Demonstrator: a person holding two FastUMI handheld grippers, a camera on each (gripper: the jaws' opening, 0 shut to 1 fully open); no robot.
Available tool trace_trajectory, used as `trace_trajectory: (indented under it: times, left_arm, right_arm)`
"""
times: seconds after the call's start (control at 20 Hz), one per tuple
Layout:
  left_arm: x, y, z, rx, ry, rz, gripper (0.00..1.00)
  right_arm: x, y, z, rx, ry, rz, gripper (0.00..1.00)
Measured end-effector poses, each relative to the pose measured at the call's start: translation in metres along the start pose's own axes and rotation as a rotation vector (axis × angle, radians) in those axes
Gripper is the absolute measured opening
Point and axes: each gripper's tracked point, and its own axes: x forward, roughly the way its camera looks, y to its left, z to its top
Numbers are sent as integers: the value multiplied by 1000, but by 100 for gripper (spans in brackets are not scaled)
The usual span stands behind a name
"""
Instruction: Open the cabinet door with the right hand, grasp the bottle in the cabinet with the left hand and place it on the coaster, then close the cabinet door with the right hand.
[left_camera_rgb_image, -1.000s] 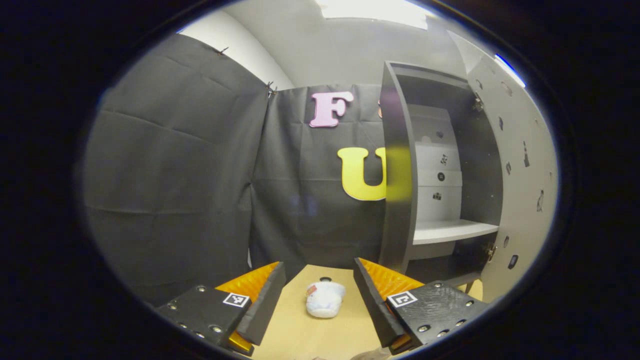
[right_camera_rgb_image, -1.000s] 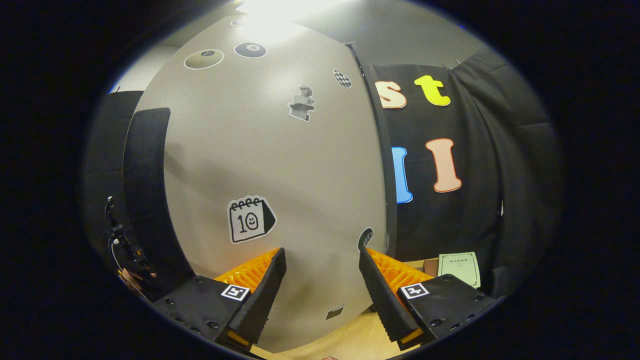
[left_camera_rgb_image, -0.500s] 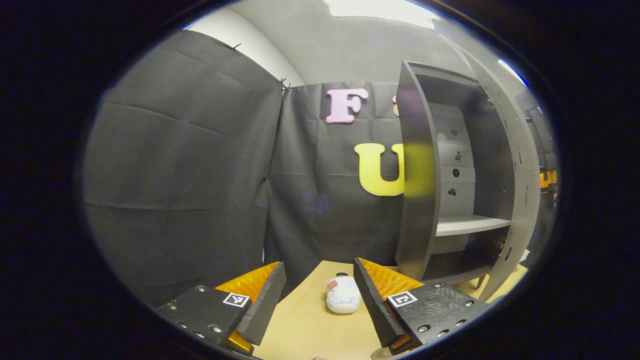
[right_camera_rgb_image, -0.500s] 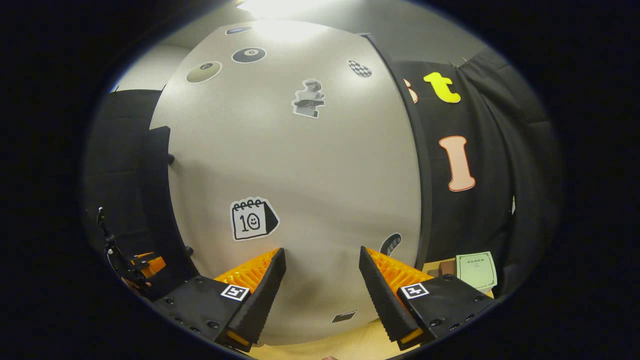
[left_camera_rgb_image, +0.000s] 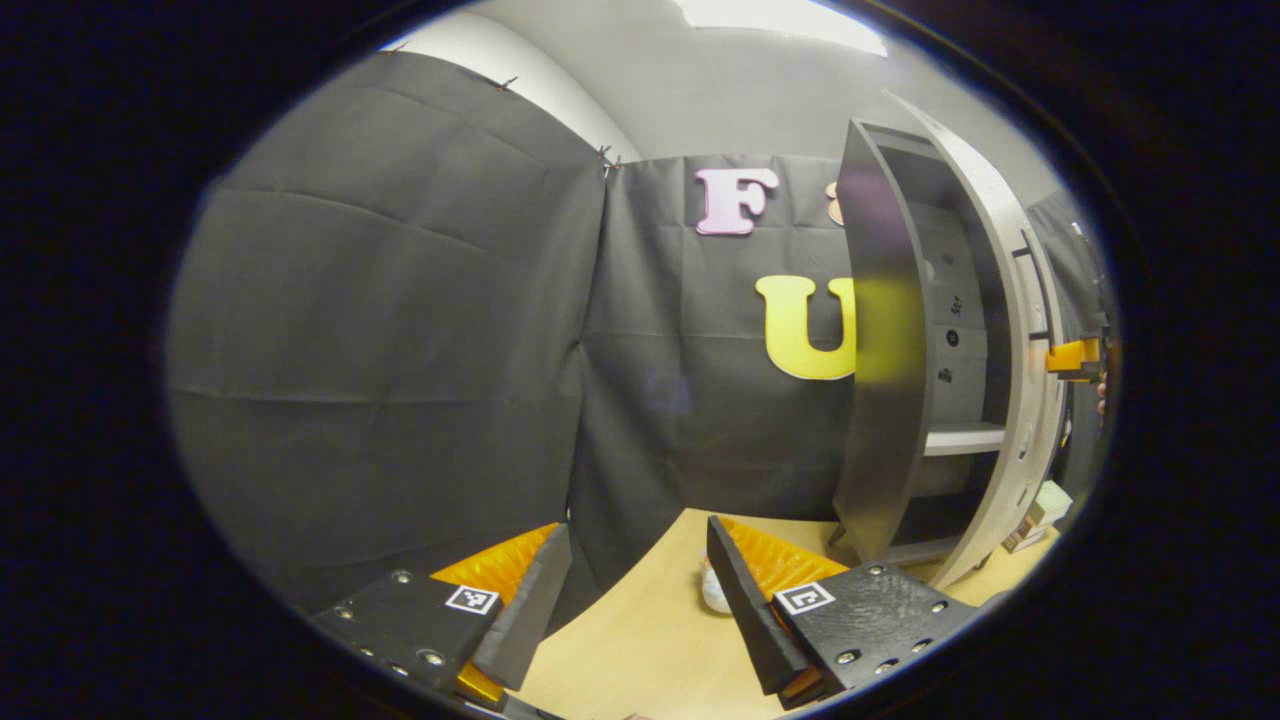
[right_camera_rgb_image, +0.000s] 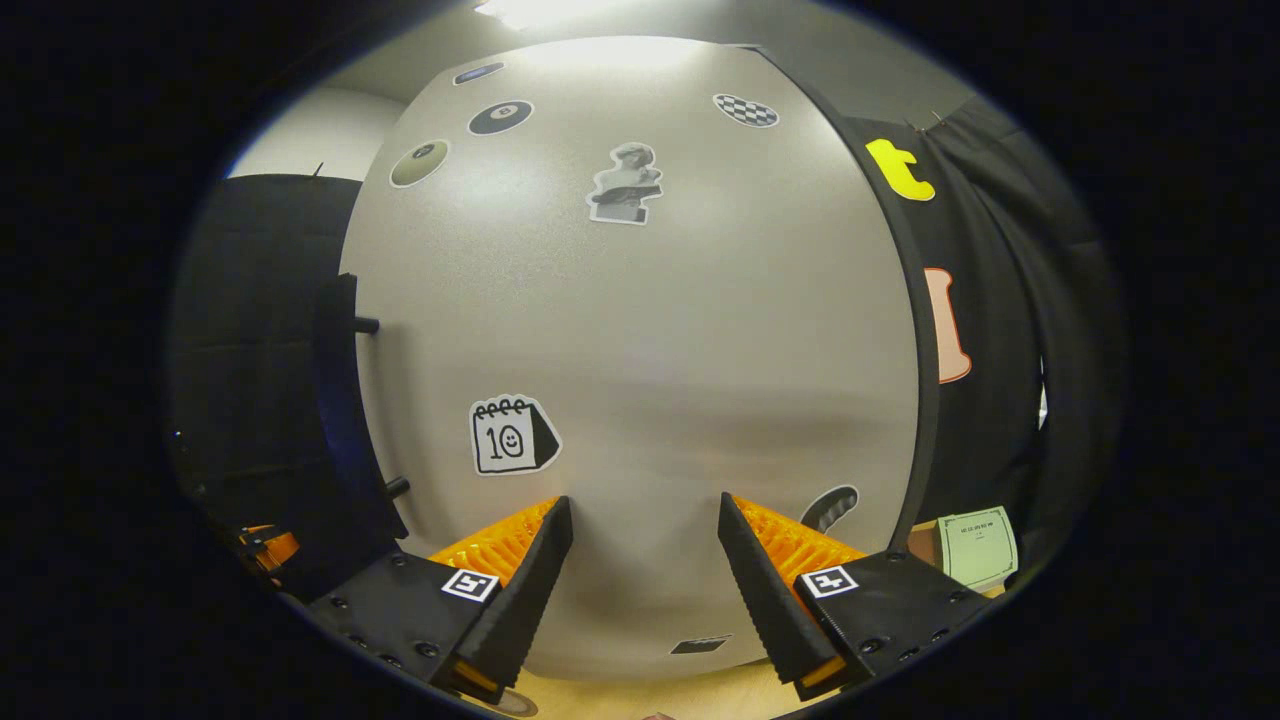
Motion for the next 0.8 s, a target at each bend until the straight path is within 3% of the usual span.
trace_trajectory:
  times: [0.25,0.6,0.8]
  left_arm:
    - [-1,12,1,13,-5,13,84]
    - [-1,15,-2,0,7,5,83]
    - [1,0,1,-17,17,-26,83]
  right_arm:
    - [19,7,0,0,-5,-34,94]
    - [26,9,-1,-97,-18,-131,95]
    - [24,13,0,-82,-21,-117,95]
